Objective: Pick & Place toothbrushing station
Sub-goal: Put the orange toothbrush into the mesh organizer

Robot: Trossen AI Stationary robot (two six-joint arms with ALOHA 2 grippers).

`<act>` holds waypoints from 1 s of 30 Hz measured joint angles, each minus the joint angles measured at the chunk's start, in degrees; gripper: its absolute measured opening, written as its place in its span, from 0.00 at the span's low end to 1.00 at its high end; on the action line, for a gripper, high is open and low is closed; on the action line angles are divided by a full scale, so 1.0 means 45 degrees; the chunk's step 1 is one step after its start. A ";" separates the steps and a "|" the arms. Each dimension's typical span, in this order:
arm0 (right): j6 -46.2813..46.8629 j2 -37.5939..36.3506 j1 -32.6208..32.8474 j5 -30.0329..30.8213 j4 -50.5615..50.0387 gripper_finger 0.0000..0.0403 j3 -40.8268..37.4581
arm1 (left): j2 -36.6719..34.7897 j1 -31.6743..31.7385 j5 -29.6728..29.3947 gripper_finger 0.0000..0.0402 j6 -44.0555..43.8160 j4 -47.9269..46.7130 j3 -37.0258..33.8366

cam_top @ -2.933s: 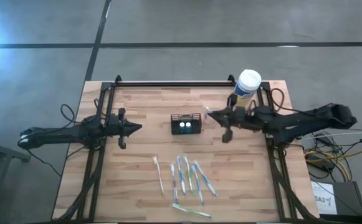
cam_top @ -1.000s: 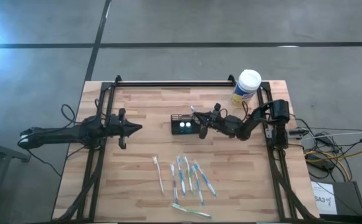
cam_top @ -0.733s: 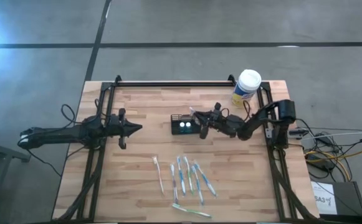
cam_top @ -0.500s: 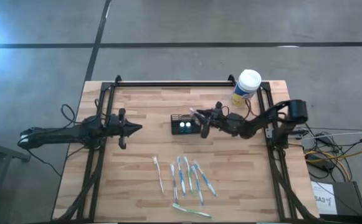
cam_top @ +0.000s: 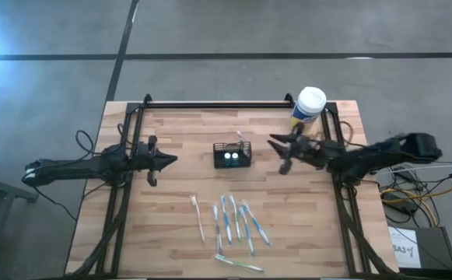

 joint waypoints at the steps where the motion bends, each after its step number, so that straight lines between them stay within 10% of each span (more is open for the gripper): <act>1: 0.0192 -0.0654 -0.0005 -0.0126 -0.0060 0.20 -0.0428 | 0.0000 0.0000 0.0003 0.02 -0.0025 -0.0008 -0.0002; 6: 0.0442 -0.3853 -0.0009 -0.0265 -0.1632 0.04 -0.1865 | 0.0038 -0.0010 0.0790 0.02 -0.0261 -0.0053 0.0000; 16: 0.0140 -0.7938 -0.0009 -0.1702 -0.8699 0.02 -0.0788 | 0.0459 -0.0008 0.1452 0.02 -0.2115 -0.0165 0.0007; 30: -0.0006 -0.9519 -0.0019 -0.3233 -0.9127 0.02 -0.1644 | 0.1236 -0.0061 0.1601 0.01 -0.3484 -0.1694 0.0135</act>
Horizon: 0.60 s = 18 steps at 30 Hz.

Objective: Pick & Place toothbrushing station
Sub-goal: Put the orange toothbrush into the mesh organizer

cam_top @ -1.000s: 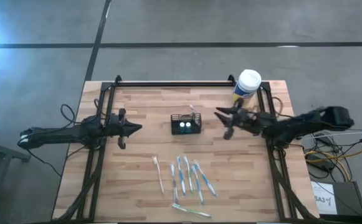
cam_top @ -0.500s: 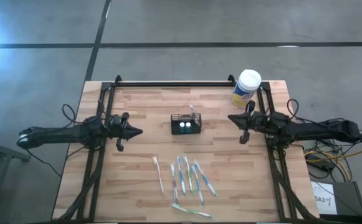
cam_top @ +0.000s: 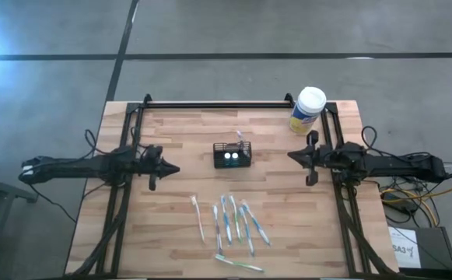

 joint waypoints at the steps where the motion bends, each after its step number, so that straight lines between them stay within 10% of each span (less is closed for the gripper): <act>1: -0.0148 0.0001 0.0000 0.0007 0.0180 0.02 -0.0090 | 0.0039 -0.0057 -0.0398 0.01 -0.0163 -0.0278 0.0160; 18: -0.0316 0.0015 0.0010 0.0016 0.0122 0.02 -0.0294 | 0.5587 -0.4264 -0.3736 0.00 -0.5106 -0.8876 0.8782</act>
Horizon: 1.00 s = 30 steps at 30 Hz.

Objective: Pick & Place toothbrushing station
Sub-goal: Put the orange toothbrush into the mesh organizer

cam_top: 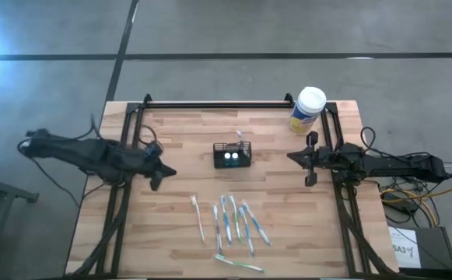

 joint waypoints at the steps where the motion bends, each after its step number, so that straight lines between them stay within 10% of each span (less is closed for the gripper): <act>1: -0.0064 0.0000 0.0000 -0.0002 -0.0039 0.02 0.0000 | 0.0550 -0.0430 -0.0334 0.00 -0.0468 -0.0038 0.0372; 12: -0.0579 -0.0023 -0.0005 0.0003 -0.0402 0.02 0.0005 | 0.5926 -0.2259 -0.1169 0.13 -0.3331 -0.0218 0.3126; 30: -0.0993 -0.0024 -0.0010 0.0012 -0.0495 0.02 0.0029 | 1.0433 -0.2389 0.1602 0.45 -0.6657 0.0380 0.4057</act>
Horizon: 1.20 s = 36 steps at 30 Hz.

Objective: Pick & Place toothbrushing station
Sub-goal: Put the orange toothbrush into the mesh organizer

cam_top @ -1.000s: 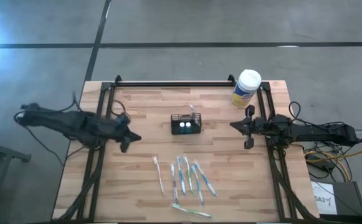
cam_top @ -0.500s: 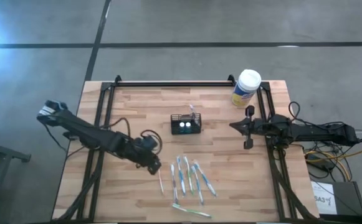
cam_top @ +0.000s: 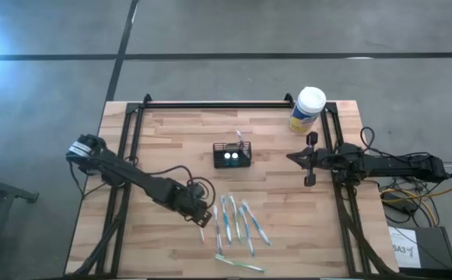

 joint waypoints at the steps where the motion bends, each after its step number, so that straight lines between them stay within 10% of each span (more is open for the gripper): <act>1: -0.0054 0.0000 0.0000 -0.0004 -0.0059 0.02 0.0000 | 0.0219 -0.0045 0.0025 0.45 -0.0306 -0.0015 -0.0001; 23: -0.0266 0.0000 0.0003 -0.0004 -0.0106 0.02 0.0000 | 0.2551 0.0540 0.0596 0.43 -0.0138 -0.0341 0.0423; 36: -0.0437 0.0010 0.0000 0.0001 -0.0091 0.02 0.0000 | 0.2195 0.0554 0.0209 0.06 0.3488 -0.0833 0.0339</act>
